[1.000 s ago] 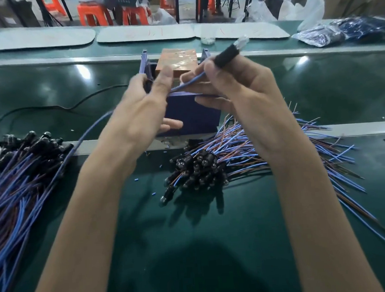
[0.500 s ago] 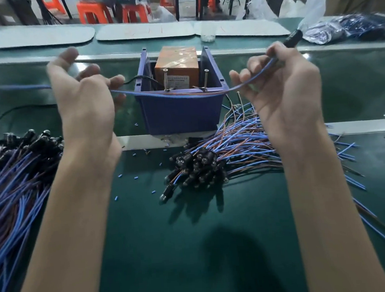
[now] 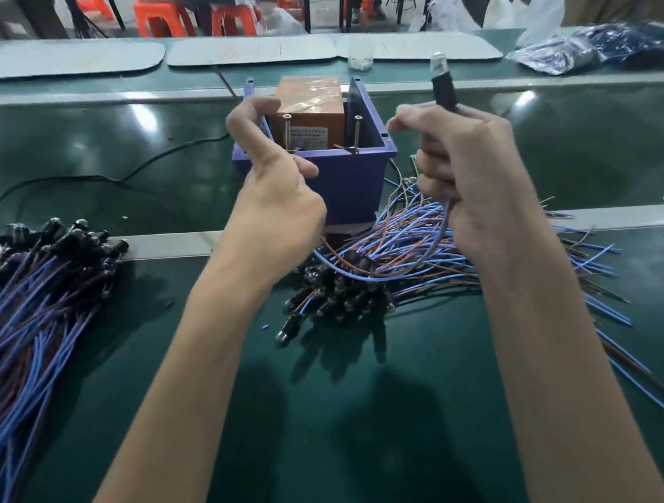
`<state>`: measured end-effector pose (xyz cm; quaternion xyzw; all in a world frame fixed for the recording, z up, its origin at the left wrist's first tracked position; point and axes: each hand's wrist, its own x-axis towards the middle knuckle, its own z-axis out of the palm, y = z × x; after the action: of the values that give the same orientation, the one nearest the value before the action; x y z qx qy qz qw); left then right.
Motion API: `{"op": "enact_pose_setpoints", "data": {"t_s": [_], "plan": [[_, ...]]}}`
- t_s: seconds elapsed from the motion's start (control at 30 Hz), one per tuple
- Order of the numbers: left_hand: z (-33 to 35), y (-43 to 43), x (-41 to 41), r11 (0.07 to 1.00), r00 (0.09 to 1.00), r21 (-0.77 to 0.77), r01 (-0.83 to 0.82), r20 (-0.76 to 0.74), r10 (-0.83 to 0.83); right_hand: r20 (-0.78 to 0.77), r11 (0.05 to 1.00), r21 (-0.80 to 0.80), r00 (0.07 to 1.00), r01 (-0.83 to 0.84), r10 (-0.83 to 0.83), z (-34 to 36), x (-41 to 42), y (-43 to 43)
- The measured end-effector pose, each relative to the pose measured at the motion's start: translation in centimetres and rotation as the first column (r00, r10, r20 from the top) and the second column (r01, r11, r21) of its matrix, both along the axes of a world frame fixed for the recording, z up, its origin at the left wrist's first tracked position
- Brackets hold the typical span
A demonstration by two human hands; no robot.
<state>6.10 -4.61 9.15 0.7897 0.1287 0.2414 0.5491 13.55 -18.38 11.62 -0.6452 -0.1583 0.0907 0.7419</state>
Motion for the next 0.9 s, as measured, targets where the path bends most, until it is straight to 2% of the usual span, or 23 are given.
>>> {"op": "enact_pose_setpoints", "data": {"t_s": [0.1, 0.17, 0.23, 0.4, 0.5, 0.63, 0.73, 0.8, 0.9], "plan": [[-0.3, 0.1, 0.1, 0.997, 0.999, 0.065, -0.043, 0.031, 0.041, 0.027, 0.992, -0.096, 0.996, -0.078, 0.081, -0.2, -0.4, 0.5], [-0.3, 0.3, 0.1, 0.995, 0.998, 0.08, -0.056, 0.025, 0.054, 0.019, 0.989, -0.09, 0.992, -0.119, 0.121, -0.4, -0.7, 1.0], [-0.1, 0.5, 0.2, 0.999, 1.0, 0.033, -0.013, 0.007, 0.013, 0.001, 0.989, -0.067, 0.991, -0.133, 0.133, -0.7, -0.8, 1.6], [0.8, 0.3, -0.1, 0.999, 0.999, 0.033, 0.029, 0.04, -0.031, -0.052, 0.996, -0.02, 0.995, -0.089, 0.088, -1.2, -0.5, 2.1], [0.9, 0.1, -0.2, 0.998, 0.999, -0.014, 0.054, 0.001, -0.054, -0.045, 0.997, -0.033, 0.997, -0.067, 0.065, -1.3, -0.4, 2.0], [0.7, -0.1, -0.3, 0.984, 0.983, 0.041, 0.176, -0.063, -0.173, -0.005, 0.995, -0.083, 0.998, -0.056, 0.055, -1.4, -0.2, 1.8], [0.4, -0.3, -0.3, 0.97, 0.968, 0.064, 0.235, -0.102, -0.227, 0.005, 0.991, -0.071, 0.994, -0.111, 0.112, -1.3, -0.7, 1.7], [0.4, -0.3, -0.3, 0.975, 0.97, 0.021, 0.219, -0.11, -0.215, 0.031, 0.99, -0.082, 0.992, -0.116, 0.119, -1.2, -0.8, 1.7], [0.5, 0.0, -0.1, 0.991, 0.99, -0.067, 0.117, -0.073, -0.122, 0.045, 0.988, -0.151, 0.998, -0.04, 0.047, -1.4, -0.4, 2.0]]}}
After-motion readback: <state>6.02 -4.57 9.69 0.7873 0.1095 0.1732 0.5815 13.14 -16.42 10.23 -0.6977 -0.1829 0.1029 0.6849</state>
